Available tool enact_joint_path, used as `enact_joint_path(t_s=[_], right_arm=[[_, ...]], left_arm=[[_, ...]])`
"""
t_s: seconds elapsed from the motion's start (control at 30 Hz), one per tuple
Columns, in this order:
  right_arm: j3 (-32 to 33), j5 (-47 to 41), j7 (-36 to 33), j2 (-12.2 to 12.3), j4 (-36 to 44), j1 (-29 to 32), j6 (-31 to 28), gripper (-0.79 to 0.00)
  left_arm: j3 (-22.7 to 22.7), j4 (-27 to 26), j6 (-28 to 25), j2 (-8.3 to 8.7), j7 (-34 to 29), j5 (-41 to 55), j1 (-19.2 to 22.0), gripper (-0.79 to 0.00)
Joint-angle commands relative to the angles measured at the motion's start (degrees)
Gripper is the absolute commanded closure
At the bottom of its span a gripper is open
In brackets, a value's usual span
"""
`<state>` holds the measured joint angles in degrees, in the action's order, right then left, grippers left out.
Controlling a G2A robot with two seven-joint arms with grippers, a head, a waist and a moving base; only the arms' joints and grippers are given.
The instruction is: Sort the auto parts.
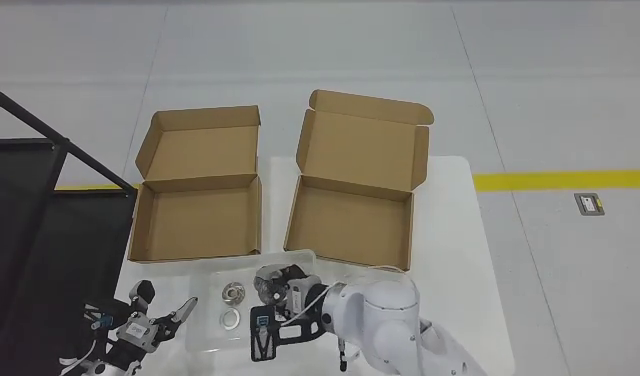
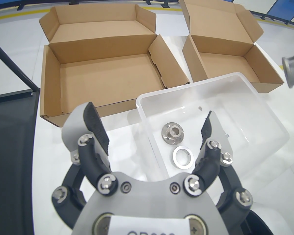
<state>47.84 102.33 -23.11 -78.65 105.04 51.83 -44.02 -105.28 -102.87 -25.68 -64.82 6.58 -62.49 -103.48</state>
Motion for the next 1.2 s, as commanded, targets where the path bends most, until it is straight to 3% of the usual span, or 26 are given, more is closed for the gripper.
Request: enact_joint_path(t_s=[0.0,0.33,0.57,0.77,0.87,0.93,1.03,1.17], right_arm=[[2.01,-1.0,5.1,0.08,-0.83,-0.51,2.49,0.0],[11.43,-9.42,35.52,0.87,-7.92,0.11,10.38,0.0],[16.27,-16.84,59.86,1.52,-15.41,-0.54,5.22,0.0],[16.91,-15.95,69.92,1.88,-20.32,-2.75,1.58,0.0],[17.03,-12.72,69.43,2.12,-21.02,-3.18,3.05,0.0],[17.18,-10.52,64.07,2.21,-20.8,-3.14,6.03,0.0],[16.53,-9.11,52.24,2.13,-19.78,-3.37,8.1,0.0],[14.55,-8.72,30.56,1.52,-19.61,-4.81,11.12,0.0]], left_arm=[[0.0,0.0,0.0,0.0,0.0,0.0,0.0,-0.785],[0.0,0.0,0.0,0.0,0.0,0.0,0.0,-0.785],[0.0,0.0,0.0,0.0,0.0,0.0,0.0,-0.785],[0.0,0.0,0.0,0.0,0.0,0.0,0.0,-0.785],[0.0,0.0,0.0,0.0,0.0,0.0,0.0,-0.785],[0.0,0.0,0.0,0.0,0.0,0.0,0.0,-0.785],[0.0,0.0,0.0,0.0,0.0,0.0,0.0,-0.785],[0.0,0.0,0.0,0.0,0.0,0.0,0.0,-0.785]])
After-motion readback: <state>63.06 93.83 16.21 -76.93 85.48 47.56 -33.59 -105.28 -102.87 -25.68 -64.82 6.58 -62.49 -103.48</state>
